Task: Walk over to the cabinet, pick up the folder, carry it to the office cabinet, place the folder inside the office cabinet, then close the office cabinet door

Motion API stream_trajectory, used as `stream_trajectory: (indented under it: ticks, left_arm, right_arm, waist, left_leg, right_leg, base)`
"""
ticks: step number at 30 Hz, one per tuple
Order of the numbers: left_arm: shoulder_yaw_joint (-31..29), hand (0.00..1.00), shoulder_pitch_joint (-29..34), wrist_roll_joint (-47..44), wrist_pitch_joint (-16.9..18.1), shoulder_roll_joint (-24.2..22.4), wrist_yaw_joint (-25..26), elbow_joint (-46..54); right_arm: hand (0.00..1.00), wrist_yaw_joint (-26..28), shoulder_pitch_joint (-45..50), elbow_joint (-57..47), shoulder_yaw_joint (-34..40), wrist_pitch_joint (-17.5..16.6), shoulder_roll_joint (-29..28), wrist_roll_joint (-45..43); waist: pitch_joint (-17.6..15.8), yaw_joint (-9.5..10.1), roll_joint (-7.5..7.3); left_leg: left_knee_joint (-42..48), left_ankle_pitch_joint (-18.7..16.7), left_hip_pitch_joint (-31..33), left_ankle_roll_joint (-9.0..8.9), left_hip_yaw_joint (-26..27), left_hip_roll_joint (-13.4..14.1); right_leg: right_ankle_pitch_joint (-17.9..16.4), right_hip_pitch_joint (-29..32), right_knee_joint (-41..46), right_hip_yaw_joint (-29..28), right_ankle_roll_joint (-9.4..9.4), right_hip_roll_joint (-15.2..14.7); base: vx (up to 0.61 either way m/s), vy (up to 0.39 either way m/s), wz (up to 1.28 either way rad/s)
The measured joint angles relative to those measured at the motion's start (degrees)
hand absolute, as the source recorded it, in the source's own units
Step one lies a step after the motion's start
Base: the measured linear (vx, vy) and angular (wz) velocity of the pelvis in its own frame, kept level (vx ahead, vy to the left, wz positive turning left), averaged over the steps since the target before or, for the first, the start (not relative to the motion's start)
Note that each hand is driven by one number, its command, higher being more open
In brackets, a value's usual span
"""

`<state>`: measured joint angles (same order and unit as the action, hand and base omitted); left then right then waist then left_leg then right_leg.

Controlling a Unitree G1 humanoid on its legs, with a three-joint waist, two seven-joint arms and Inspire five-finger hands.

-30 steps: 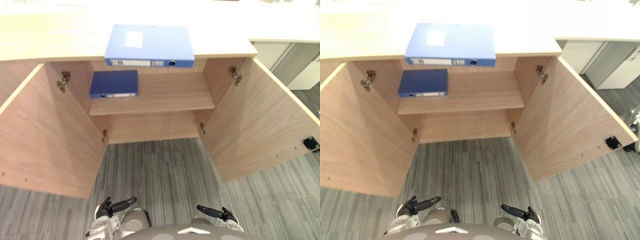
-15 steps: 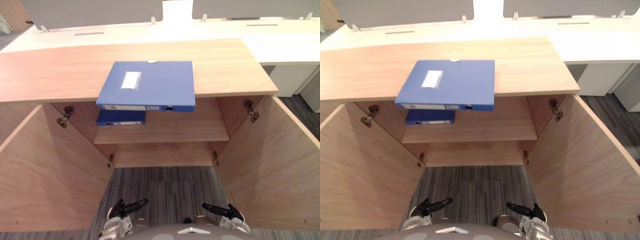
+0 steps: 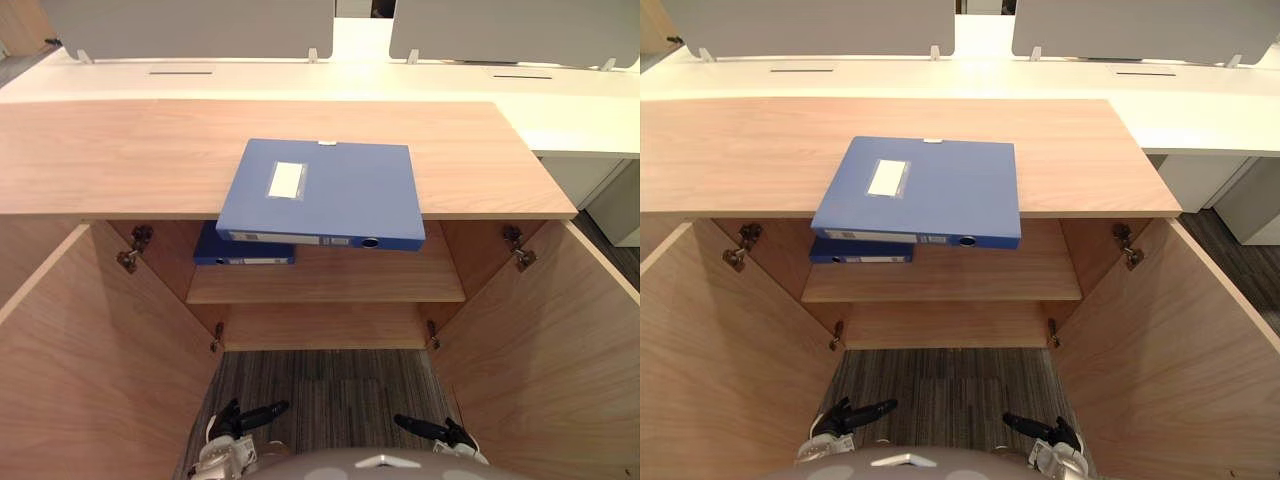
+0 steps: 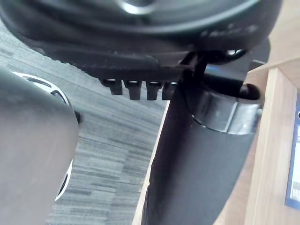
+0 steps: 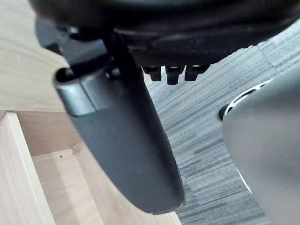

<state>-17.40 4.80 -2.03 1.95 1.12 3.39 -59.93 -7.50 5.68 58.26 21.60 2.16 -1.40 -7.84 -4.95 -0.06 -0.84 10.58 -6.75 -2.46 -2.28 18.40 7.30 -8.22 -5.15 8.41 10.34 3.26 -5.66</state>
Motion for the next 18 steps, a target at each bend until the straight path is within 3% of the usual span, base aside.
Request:
stream_trajectory:
  ticks: [6,11,14,18]
  left_arm:
    - [2.8,1.0,0.2,0.3,0.0,0.3,0.3,0.0]
    - [4.2,1.0,0.1,0.3,0.1,0.7,1.4,0.2]
    - [7.2,1.0,2.3,0.4,-0.1,1.6,2.7,5.9]
    - [10.0,1.0,8.5,0.4,0.1,4.4,3.7,25.6]
  right_arm:
    - [1.0,-0.1,-0.4,1.3,2.2,0.0,0.7,0.0]
    - [1.0,-0.3,-1.0,2.9,2.2,-0.1,1.8,0.0]
    - [1.0,-0.6,-1.0,2.9,2.0,-0.1,1.9,0.0]
    - [1.0,-0.7,-0.8,2.8,1.5,-0.4,1.9,0.0]
  waist:
    - [0.0,-0.15,0.55]
    - [0.1,-0.15,0.65]
    - [-0.1,0.04,0.27]
    - [-0.3,0.25,-0.02]
  left_leg:
    - [-9.7,5.7,-4.0,-0.03,-0.9,-1.9]
    - [-14.6,8.4,-5.6,0.31,-2.8,-3.2]
    - [-15.6,8.9,-6.0,0.47,-3.7,-3.6]
    - [-15.6,9.0,-5.5,0.54,-4.9,-3.8]
  right_leg:
    - [1.6,-1.0,-2.0,0.7,-0.42,0.6]
    - [1.8,-1.2,-2.6,1.2,-0.17,0.5]
    - [1.8,-1.3,-2.7,1.2,-0.13,0.4]
    - [1.8,-1.3,-3.1,1.2,-0.14,0.5]
  base:
    - [-0.06,-0.006,0.06]
    - [-0.07,0.014,0.12]
    - [-0.03,0.025,0.07]
    - [0.0,0.0,0.08]
